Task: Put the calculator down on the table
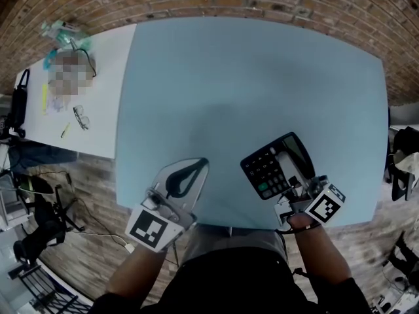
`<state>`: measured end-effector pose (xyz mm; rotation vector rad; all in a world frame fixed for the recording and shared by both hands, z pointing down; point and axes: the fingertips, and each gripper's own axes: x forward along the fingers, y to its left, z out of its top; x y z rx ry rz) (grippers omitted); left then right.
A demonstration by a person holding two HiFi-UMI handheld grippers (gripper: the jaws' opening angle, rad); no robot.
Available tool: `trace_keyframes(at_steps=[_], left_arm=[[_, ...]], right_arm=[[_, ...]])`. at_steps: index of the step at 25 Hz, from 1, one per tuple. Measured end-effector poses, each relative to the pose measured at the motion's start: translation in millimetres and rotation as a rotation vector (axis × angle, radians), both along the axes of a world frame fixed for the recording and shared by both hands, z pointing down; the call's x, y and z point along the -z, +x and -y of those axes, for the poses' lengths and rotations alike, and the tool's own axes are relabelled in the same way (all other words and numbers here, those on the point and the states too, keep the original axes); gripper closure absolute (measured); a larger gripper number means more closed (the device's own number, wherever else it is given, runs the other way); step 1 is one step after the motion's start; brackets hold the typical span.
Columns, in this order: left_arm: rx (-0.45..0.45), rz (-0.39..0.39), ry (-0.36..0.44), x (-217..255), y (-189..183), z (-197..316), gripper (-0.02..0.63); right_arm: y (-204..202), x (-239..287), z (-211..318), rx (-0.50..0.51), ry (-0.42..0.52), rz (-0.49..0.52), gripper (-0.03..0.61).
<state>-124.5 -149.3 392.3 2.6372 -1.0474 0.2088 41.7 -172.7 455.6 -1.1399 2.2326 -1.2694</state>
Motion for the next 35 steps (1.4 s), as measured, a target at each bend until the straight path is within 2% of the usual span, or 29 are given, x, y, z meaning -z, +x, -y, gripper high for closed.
trace_keyframes(at_steps=[22,35], left_arm=[[-0.011,0.002,-0.024,-18.3,14.3,2.4,0.629],[0.039,-0.010,-0.012,-8.6,6.6,8.1,0.629]], right_arm=[[-9.4,-11.7,2.1,0.015,-0.013,0.033,0.442],[-8.5,-14.5,1.5,0.022,-0.026,0.034,0.442]])
